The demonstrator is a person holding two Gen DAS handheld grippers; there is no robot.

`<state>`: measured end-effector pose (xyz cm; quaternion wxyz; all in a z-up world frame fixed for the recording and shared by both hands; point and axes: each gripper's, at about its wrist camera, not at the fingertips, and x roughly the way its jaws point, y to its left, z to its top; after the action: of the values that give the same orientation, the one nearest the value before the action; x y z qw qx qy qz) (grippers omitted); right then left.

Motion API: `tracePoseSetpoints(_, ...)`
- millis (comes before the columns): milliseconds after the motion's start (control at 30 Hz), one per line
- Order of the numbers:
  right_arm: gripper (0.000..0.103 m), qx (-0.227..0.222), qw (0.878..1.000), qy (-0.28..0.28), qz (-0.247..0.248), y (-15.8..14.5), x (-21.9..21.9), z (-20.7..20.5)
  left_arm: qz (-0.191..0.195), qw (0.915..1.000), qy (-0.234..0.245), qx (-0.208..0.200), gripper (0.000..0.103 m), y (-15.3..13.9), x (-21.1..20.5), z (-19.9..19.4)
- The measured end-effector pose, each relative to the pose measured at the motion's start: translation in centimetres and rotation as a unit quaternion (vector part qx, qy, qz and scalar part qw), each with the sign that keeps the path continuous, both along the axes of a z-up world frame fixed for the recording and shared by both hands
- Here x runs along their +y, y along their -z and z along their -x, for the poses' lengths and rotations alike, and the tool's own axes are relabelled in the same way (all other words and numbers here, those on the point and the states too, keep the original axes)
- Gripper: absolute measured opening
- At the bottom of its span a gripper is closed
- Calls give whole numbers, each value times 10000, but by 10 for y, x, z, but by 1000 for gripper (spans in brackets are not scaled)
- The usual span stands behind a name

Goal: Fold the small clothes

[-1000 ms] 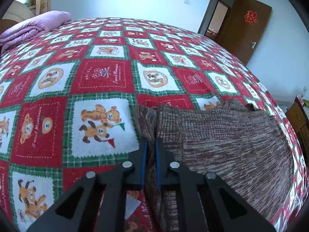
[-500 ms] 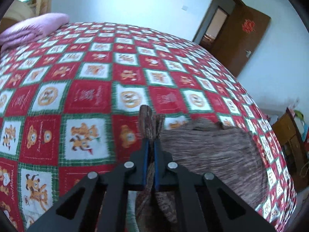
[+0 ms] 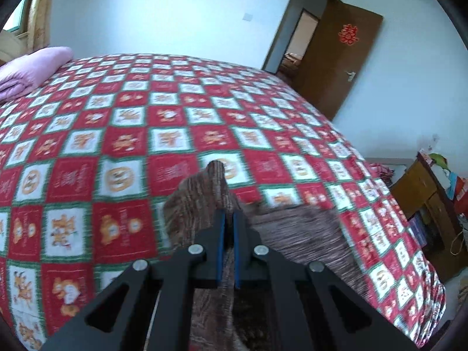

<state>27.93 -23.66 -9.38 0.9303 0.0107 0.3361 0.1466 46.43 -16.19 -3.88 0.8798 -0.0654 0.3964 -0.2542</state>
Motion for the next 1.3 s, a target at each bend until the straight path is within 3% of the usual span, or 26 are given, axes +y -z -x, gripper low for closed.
tracePoseSetpoints(167, 1, 48, 9996, 243, -169, -8, -35, 17, 87, 9992, 379, -78, 5, -9, -44, 8)
tracePoseSetpoints(300, 1, 52, 9990, 432, -120, -9, -58, 28, -116, 9979, 639, -15, 5, 1, -80, 12)
tracePoseSetpoints(367, 1, 151, 9984, 536, -134, -2, -68, 29, -449, 9969, 640, 11, 5, 9, -95, 14)
tracePoseSetpoints(467, 0, 312, 9974, 614, -214, 10, -84, 31, -1310, 9903, 450, -133, 5, 21, -105, 16)
tracePoseSetpoints(667, 0, 411, 9967, 580, -395, 27, -91, 33, -1618, 9847, 481, 436, 7, 46, -105, 9)
tracePoseSetpoints(733, 0, 446, 9967, 526, -420, 30, -90, 32, -1758, 9821, 496, 454, 7, 50, -113, 12)
tracePoseSetpoints(833, 0, 433, 9965, 458, -543, 30, -92, 33, -2103, 9744, 523, 607, 19, 59, -130, 15)
tracePoseSetpoints(867, 0, 423, 9964, 467, -574, 30, -93, 34, -2094, 9740, 556, 664, 28, 61, -133, 16)
tracePoseSetpoints(900, 0, 437, 9956, 486, -666, 30, -96, 34, -2040, 9745, 610, 708, 39, 61, -137, 17)
tracePoseSetpoints(933, 0, 456, 9948, 487, -764, 30, -98, 33, -1943, 9762, 657, 703, 45, 59, -140, 20)
tracePoseSetpoints(1067, 1, 514, 9924, 703, -864, 35, -113, 32, -1518, 9856, 700, 250, 54, 36, -132, 34)
tracePoseSetpoints(1167, 1, 490, 9922, 708, -897, 36, -120, 32, -1517, 9875, 412, -68, 73, 29, -101, 42)
tracePoseSetpoints(1300, 1, 378, 9924, 595, -1010, 27, -123, 32, -1572, 9875, 15, -68, 76, 45, -38, 50)
